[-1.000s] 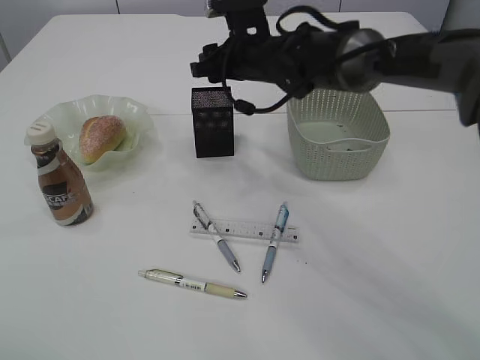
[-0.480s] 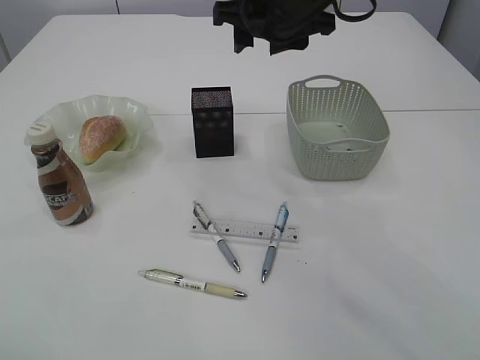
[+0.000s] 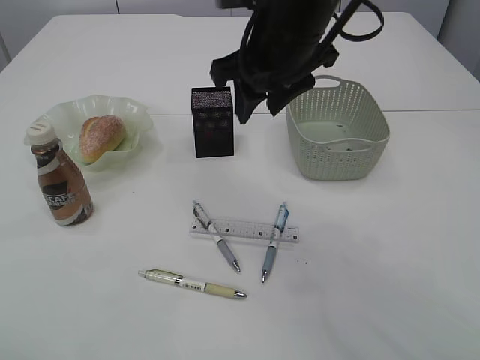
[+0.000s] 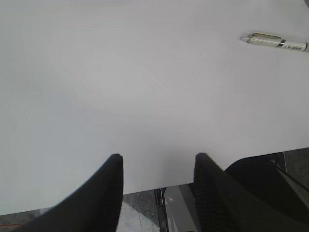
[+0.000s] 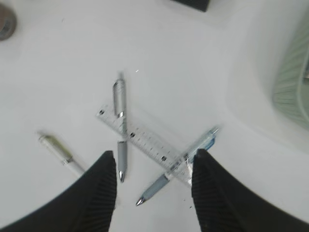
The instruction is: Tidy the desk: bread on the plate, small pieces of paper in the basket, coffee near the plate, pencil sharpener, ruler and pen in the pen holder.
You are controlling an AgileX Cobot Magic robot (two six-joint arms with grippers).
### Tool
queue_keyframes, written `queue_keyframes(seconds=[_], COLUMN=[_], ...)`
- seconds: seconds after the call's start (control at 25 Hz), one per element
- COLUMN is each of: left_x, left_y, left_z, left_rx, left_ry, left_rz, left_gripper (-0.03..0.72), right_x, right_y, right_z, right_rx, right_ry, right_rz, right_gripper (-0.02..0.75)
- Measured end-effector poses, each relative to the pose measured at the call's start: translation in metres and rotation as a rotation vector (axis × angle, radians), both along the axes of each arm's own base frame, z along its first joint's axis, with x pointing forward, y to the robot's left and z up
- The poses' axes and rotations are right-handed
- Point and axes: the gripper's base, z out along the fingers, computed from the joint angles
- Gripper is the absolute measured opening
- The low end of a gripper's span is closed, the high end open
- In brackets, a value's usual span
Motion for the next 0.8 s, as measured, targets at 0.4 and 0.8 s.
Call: queue_keyframes(seconds=[0.4,0.8], left_x=[0.0,-0.0001], left_y=[0.0,-0.0005], left_z=[0.0,0.0], left_rx=[0.0,-0.006], left_ry=[0.0,0.001], left_rz=[0.0,0.0], left_gripper=[0.353,0.353], right_x=[-0.0115,-0.0116], right_y=[0.0091,0.009], right_z=[-0.0013,-0.0015], right_rx=[-0.012,-0.079], right_ry=[0.051,-0.001], right_rz=[0.18,0.363], right_gripper=[0.363,0.363])
